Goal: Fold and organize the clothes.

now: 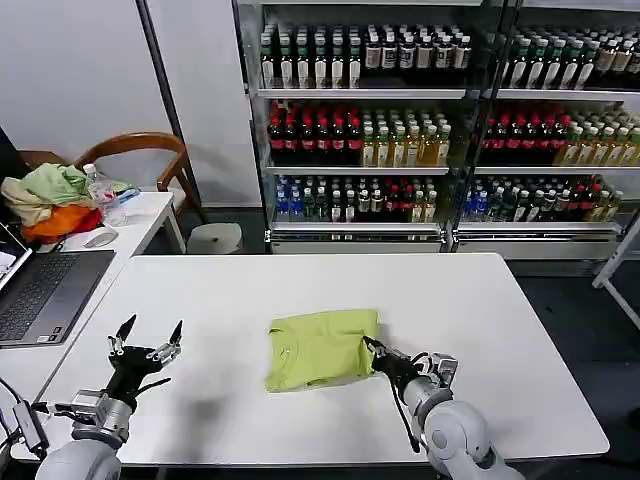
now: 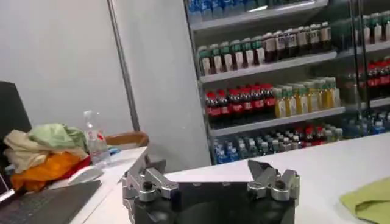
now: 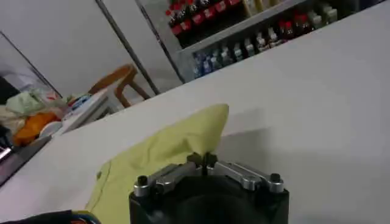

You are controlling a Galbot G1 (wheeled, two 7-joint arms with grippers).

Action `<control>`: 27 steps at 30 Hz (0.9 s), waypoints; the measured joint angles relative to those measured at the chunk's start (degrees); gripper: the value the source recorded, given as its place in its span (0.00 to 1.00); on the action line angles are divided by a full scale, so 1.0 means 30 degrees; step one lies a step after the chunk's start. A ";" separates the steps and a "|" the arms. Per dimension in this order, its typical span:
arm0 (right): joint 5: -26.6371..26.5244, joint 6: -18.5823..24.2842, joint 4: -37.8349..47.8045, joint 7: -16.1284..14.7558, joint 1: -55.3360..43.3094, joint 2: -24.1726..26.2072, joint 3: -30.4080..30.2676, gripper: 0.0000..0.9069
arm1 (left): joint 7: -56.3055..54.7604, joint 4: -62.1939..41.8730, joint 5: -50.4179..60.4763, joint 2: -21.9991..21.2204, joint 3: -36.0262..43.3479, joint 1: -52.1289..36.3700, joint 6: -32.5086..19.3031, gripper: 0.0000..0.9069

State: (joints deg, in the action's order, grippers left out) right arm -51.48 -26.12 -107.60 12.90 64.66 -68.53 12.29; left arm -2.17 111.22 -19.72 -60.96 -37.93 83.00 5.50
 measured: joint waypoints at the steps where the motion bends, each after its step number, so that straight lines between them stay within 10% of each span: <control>1: -0.0085 -0.0007 -0.0070 0.0038 -0.0005 0.0033 0.0038 0.00 | 0.0000 0.0005 -0.0001 -0.0002 -0.0010 0.0026 0.0000 1.00; 14: -0.0581 -0.0274 -0.0441 0.0398 0.0313 0.0106 0.0081 0.00 | -0.0141 0.0040 -0.0008 -0.0074 -0.0152 0.0121 -0.0013 1.00; 16: -0.0576 -0.0320 -0.0445 0.0470 0.0343 0.0109 0.0091 1.00 | -0.0170 0.0048 -0.0024 -0.0082 -0.0164 0.0120 -0.0018 1.00; 27: 0.0245 -0.0715 -0.0384 0.0339 0.0322 0.0374 0.0417 1.00 | -0.0235 0.0137 -0.0097 -0.0083 -0.0299 0.0190 -0.0034 1.00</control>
State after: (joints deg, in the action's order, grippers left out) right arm -50.75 -28.27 -108.75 13.92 65.62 -67.41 13.54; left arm -2.87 111.64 -20.01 -61.21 -38.83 83.57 5.39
